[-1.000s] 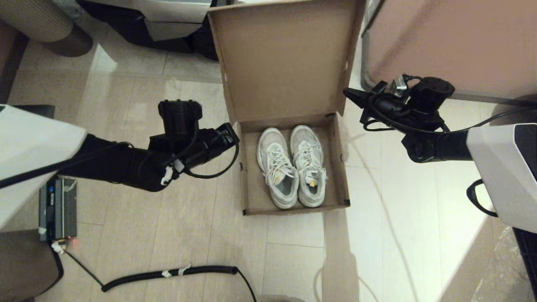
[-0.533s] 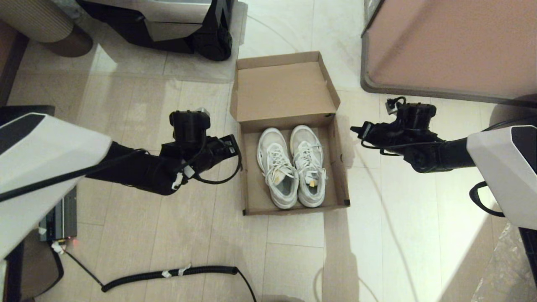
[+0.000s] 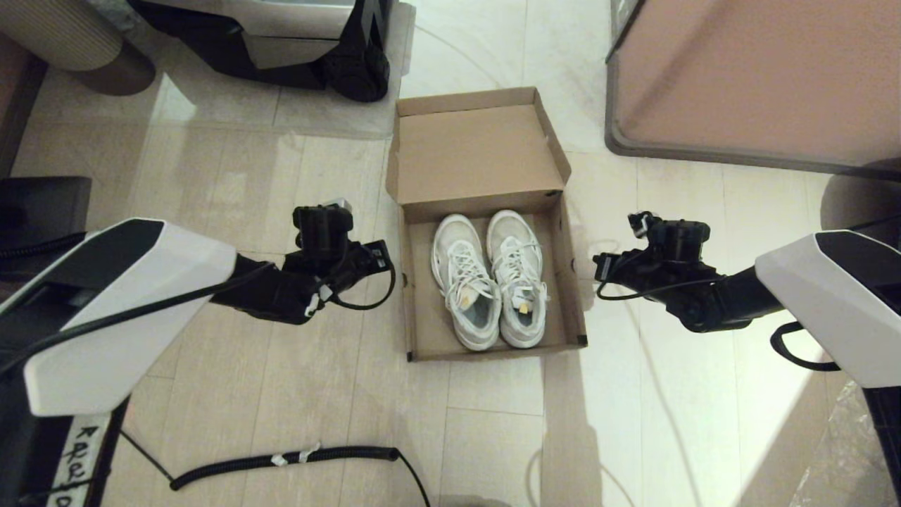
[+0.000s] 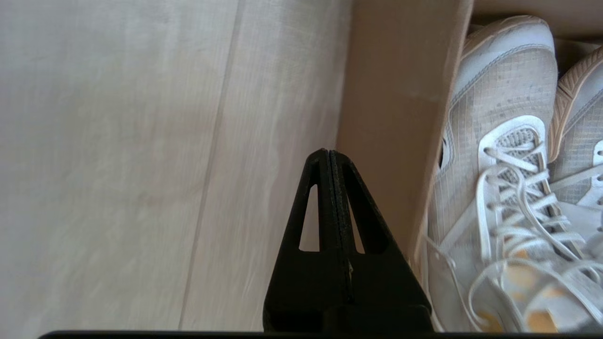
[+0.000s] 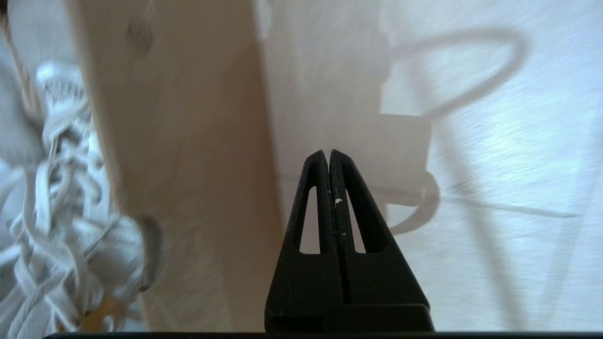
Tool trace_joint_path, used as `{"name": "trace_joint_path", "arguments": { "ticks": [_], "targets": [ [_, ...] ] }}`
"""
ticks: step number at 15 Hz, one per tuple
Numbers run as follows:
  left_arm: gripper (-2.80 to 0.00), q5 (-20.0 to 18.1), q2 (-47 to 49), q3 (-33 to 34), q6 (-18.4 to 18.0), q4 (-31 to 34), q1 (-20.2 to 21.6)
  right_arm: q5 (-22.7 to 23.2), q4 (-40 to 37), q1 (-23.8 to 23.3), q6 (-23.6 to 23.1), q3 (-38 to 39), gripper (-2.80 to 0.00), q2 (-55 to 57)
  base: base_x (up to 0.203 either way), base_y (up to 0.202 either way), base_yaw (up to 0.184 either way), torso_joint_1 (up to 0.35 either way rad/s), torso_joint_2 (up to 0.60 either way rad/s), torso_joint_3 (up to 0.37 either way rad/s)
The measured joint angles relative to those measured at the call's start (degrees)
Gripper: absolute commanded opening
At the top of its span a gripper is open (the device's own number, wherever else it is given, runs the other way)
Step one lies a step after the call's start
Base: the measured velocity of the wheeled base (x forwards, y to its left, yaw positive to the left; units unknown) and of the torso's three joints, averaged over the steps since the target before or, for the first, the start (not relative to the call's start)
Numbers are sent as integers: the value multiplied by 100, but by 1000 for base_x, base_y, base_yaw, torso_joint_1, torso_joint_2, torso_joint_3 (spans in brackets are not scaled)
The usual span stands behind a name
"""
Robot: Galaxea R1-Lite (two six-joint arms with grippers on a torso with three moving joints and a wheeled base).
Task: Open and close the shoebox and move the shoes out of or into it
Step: Open the shoe box, then put the shoes out of the shoe box
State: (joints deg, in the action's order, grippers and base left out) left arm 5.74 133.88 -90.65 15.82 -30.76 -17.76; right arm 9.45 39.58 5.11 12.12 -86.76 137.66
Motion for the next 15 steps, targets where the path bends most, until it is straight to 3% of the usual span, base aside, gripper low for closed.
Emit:
{"name": "trace_joint_path", "arguments": {
  "ticks": [8, 15],
  "targets": [
    [-280, -287, 906, -1793, 354, 934, 8, 42, -194, 548, 17, 151, -280, 57, 0, 0, 0, 0, 0, 0],
    [-280, -357, 1071, -1917, 966, 1234, -336, 152, -253, 824, 11, 1741, -280, -624, 0, 0, 0, 0, 0, 0]
  ]
}}
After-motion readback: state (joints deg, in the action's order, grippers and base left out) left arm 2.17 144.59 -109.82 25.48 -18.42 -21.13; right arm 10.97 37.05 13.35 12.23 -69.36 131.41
